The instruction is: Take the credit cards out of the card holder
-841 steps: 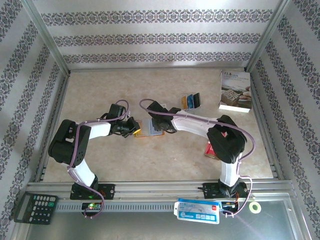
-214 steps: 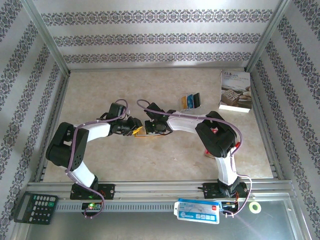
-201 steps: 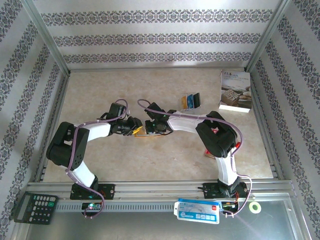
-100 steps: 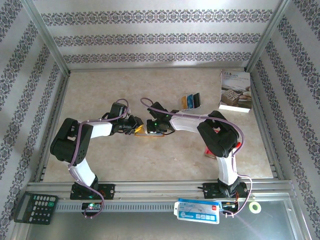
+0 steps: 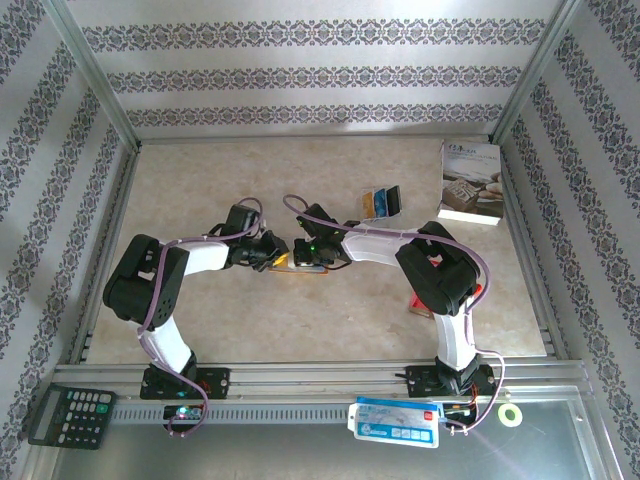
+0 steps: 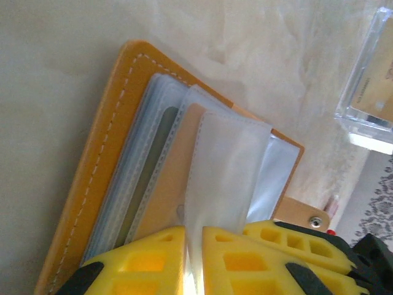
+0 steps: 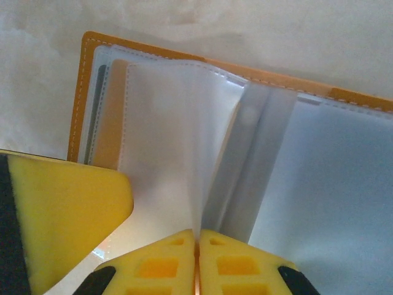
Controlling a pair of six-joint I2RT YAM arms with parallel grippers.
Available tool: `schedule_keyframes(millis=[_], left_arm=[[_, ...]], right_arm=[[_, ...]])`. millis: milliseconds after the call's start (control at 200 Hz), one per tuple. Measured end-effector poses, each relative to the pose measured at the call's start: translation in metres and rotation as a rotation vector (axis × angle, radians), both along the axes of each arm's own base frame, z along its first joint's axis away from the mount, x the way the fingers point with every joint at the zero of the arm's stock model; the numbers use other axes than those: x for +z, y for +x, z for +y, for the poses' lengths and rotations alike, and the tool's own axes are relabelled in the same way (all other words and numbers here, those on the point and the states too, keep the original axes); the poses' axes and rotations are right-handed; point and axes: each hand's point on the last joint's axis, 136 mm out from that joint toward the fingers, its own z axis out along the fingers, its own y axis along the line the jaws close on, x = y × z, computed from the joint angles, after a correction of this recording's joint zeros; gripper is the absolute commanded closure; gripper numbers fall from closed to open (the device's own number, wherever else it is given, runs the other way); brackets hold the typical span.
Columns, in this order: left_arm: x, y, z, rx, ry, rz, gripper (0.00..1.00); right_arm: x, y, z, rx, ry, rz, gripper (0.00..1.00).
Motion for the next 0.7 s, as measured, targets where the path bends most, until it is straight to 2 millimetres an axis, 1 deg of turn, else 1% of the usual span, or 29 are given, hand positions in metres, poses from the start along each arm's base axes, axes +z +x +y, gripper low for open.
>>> schedule_keyframes(millis=[115,180,240,275,380,495,585,674,699], left_arm=[[-0.001,-0.001,0.0,-0.012,0.024,-0.001,0.86],[-0.002,-0.002,0.001,-0.017,0.031,-0.002,0.9],[-0.002,-0.002,0.001,-0.019,0.036,-0.003,0.95],[-0.003,-0.002,0.002,-0.021,0.038,-0.004,1.0],[-0.002,-0.002,0.002,-0.021,0.041,-0.007,1.0],[-0.002,-0.001,0.003,-0.017,0.048,-0.007,1.0],[-0.001,0.0,0.003,-0.015,0.051,-0.011,1.0],[0.003,0.001,0.003,-0.017,0.046,-0.023,1.0],[0.006,0.001,0.002,-0.019,0.042,-0.028,1.0]], right_arm=[[0.0,0.0,0.0,0.0,0.0,0.0,0.91],[0.0,0.0,0.0,0.0,0.0,0.0,0.9],[0.0,0.0,0.0,0.0,0.001,-0.001,0.89],[0.0,0.0,0.0,0.0,0.001,-0.001,0.87],[0.005,0.0,0.0,0.0,0.006,-0.008,0.79],[0.025,0.002,-0.002,-0.012,0.022,-0.046,0.69],[0.049,0.005,-0.007,-0.026,0.042,-0.097,0.66],[0.072,0.009,-0.018,-0.061,0.052,-0.163,0.64],[0.075,0.009,-0.021,-0.069,0.051,-0.174,0.63]])
